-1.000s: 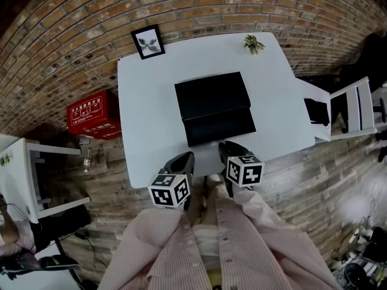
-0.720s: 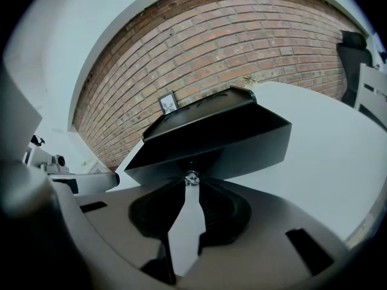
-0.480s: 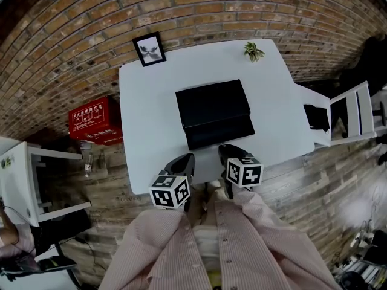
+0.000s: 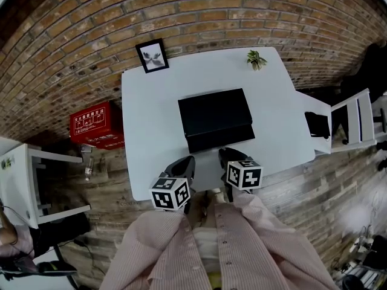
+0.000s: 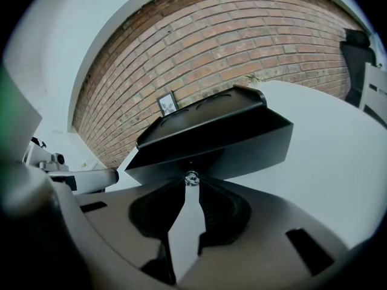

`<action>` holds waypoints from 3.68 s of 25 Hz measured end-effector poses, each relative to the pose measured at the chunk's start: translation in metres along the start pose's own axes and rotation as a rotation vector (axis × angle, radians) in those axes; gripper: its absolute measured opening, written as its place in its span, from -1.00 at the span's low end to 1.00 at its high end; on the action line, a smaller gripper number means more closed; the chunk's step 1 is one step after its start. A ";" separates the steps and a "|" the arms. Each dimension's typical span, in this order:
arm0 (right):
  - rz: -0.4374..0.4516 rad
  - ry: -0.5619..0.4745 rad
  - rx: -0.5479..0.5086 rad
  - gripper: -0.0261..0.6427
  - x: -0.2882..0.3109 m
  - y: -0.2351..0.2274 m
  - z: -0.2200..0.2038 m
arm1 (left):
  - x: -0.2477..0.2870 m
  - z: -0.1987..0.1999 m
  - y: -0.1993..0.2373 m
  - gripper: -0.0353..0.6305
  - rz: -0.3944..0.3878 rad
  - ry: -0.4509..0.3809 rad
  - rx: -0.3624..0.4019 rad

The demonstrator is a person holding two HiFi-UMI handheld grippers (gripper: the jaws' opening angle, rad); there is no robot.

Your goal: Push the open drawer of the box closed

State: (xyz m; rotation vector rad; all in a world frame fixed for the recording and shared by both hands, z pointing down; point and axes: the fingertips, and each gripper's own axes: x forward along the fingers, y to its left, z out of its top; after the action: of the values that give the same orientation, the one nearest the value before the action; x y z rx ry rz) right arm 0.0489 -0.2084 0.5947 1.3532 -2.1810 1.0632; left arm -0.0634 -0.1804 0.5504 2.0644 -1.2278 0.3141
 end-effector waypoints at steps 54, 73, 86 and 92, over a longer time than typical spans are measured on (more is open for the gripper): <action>-0.003 -0.011 -0.033 -0.69 0.038 -0.003 0.037 | 0.025 0.027 0.031 -0.91 0.007 0.011 -0.007; -0.025 -0.250 -0.282 -0.75 0.002 0.004 0.054 | 0.013 0.028 0.024 -0.91 0.008 -0.035 0.030; 0.040 -0.372 -0.278 -0.91 -0.040 0.014 0.072 | -0.023 0.075 0.010 -0.91 0.037 -0.248 0.194; 0.081 -0.432 -0.293 -0.91 -0.059 0.020 0.087 | -0.038 0.089 0.008 -0.91 0.067 -0.304 0.256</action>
State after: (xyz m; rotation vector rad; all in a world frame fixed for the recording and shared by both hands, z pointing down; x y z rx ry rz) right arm 0.0666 -0.2327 0.4921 1.4663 -2.5902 0.4730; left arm -0.1026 -0.2178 0.4697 2.3580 -1.5050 0.2013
